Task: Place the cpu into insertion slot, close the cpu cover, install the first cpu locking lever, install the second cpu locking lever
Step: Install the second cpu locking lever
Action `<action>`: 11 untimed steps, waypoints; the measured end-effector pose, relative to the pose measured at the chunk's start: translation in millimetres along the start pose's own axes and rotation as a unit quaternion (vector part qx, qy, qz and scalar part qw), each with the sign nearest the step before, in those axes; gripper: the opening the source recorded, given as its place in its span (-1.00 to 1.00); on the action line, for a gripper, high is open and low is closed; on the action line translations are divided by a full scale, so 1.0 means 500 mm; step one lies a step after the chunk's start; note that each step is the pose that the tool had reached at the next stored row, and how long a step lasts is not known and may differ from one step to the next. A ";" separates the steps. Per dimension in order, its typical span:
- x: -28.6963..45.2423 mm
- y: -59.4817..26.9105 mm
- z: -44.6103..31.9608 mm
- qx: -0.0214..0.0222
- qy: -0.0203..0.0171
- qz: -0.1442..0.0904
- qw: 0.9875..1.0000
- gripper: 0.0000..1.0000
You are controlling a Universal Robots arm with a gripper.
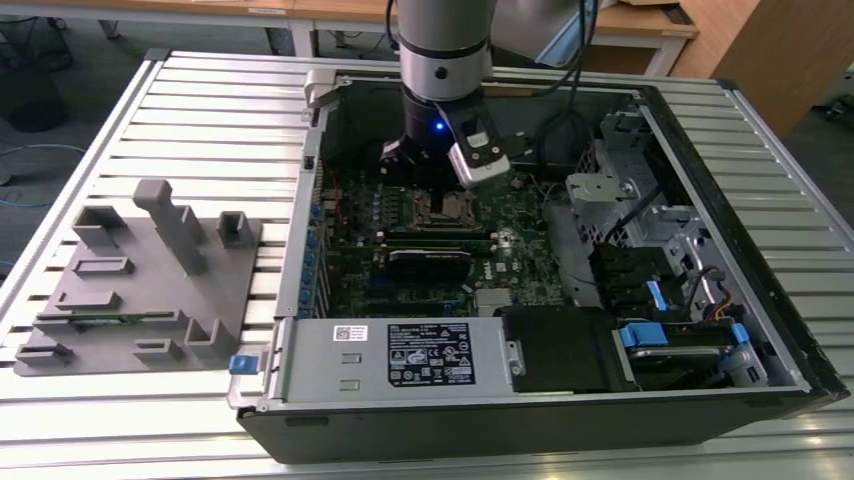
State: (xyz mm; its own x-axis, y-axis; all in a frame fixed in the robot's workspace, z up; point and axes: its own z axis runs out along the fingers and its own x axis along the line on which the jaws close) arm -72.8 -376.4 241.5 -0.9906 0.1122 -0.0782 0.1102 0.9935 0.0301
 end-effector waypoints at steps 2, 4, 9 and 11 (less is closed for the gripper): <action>0.002 0.000 0.005 0.000 0.000 0.000 1.000 -0.79; 0.005 -0.001 0.010 0.000 0.000 0.000 1.000 -0.79; 0.005 -0.001 0.010 0.000 0.000 0.000 1.000 -0.79; 0.005 -0.001 0.010 0.000 0.000 0.000 1.000 -0.79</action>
State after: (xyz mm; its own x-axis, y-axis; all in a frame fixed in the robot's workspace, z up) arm -74.7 -376.5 236.1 -0.9906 0.1120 -0.0783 0.1101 0.9935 0.0291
